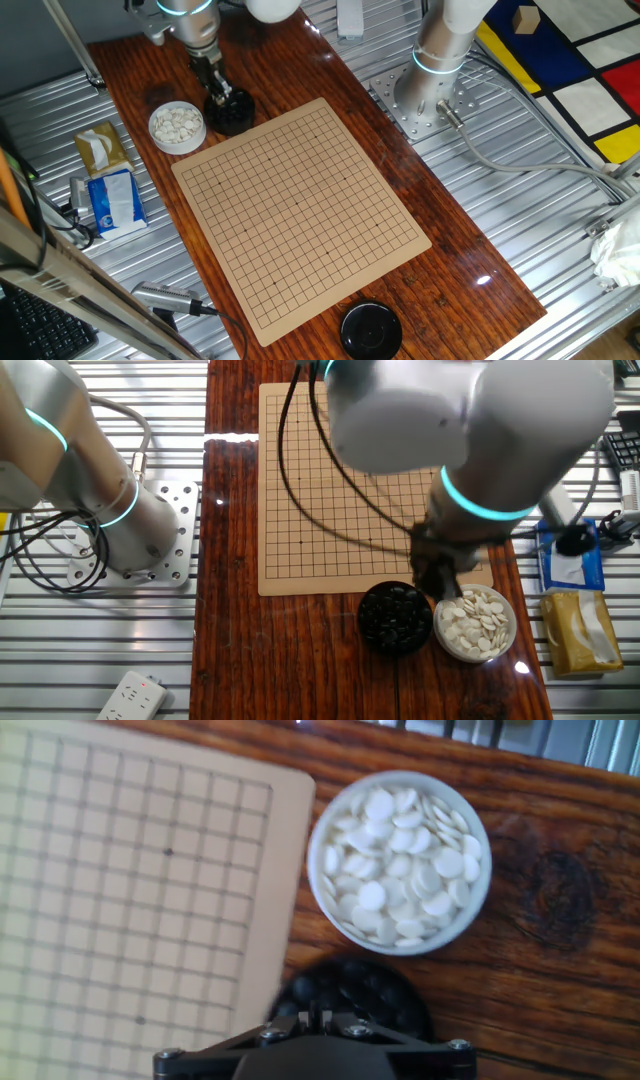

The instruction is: Play the first move as black on the 3-4 point in the upper right corner of the Go board

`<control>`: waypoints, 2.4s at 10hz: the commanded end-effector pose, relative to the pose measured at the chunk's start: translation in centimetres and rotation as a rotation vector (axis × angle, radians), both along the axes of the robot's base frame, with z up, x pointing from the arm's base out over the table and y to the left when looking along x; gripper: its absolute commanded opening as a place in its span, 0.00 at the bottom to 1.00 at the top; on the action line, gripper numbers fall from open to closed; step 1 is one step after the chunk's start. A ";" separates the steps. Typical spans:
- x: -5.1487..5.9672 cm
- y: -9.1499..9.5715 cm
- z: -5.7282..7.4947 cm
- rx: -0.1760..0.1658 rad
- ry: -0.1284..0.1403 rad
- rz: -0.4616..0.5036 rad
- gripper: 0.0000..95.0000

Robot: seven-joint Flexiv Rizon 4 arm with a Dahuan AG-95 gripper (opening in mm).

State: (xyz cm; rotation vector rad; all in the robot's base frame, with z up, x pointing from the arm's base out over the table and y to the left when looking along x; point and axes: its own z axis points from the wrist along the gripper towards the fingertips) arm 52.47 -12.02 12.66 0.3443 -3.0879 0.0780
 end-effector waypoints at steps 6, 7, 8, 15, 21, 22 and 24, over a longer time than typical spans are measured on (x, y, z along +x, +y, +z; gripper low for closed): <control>3.9 5.3 -1.8 -0.018 -0.020 -0.086 0.00; 5.0 5.8 -2.4 -0.017 -0.029 -0.094 0.00; 5.6 6.1 -3.0 -0.015 -0.034 -0.102 0.00; 5.5 7.2 -7.3 -0.018 -0.081 -0.129 0.00; 5.5 7.3 -7.7 -0.008 -0.076 -0.131 0.00; 5.7 7.4 -7.6 -0.006 -0.076 -0.136 0.00; 6.6 7.9 -7.0 -0.003 -0.057 -0.181 0.00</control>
